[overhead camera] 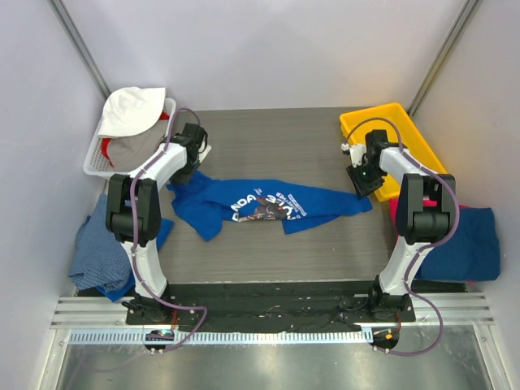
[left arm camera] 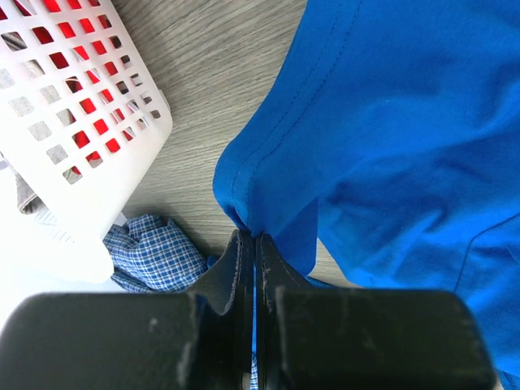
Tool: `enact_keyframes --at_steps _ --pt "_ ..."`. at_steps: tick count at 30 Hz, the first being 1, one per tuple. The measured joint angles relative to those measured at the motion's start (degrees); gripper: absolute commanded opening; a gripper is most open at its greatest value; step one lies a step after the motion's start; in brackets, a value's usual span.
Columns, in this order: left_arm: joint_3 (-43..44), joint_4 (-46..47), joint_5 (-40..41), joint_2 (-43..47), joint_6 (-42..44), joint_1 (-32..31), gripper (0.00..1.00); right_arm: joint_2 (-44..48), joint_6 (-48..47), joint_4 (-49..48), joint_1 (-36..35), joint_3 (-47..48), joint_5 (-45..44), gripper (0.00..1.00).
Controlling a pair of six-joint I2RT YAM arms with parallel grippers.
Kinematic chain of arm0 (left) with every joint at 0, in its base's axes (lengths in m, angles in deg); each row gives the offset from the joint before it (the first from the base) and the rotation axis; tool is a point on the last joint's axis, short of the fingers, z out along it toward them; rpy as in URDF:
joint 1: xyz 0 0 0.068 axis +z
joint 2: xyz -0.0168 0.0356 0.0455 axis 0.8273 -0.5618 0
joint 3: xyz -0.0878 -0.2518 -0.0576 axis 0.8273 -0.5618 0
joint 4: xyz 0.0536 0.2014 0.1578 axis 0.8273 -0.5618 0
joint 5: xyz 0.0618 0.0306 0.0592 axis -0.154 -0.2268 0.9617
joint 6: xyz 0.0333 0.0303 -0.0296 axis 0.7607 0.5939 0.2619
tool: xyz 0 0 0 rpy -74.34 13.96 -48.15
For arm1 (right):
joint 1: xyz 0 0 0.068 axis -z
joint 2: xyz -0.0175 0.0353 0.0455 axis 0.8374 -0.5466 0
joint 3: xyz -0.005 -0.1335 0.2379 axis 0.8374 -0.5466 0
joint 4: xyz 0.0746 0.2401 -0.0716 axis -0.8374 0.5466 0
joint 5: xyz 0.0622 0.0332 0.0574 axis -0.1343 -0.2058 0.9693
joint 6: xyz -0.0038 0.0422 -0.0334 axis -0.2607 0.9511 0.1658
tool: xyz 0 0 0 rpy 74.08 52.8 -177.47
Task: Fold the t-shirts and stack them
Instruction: Flatten out the tshirt
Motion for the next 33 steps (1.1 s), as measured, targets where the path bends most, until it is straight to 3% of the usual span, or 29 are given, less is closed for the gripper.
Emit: enact_keyframes --at_steps 9,19,28,33 --pt "-0.57 0.11 0.31 0.00 0.02 0.00 0.00 -0.02 0.00 -0.37 0.00 -0.74 0.76 0.31" --pt "-1.16 0.35 0.81 0.07 0.02 0.00 0.00 -0.63 0.00 -0.94 0.00 -1.68 1.22 0.01" --pt "-1.33 0.70 0.63 0.48 -0.28 0.00 0.00 -0.52 0.07 0.07 0.00 -0.96 1.20 0.01" --pt "-0.35 0.98 -0.94 0.63 -2.05 0.00 0.00 -0.22 0.48 4.13 0.00 5.20 1.01 0.01"
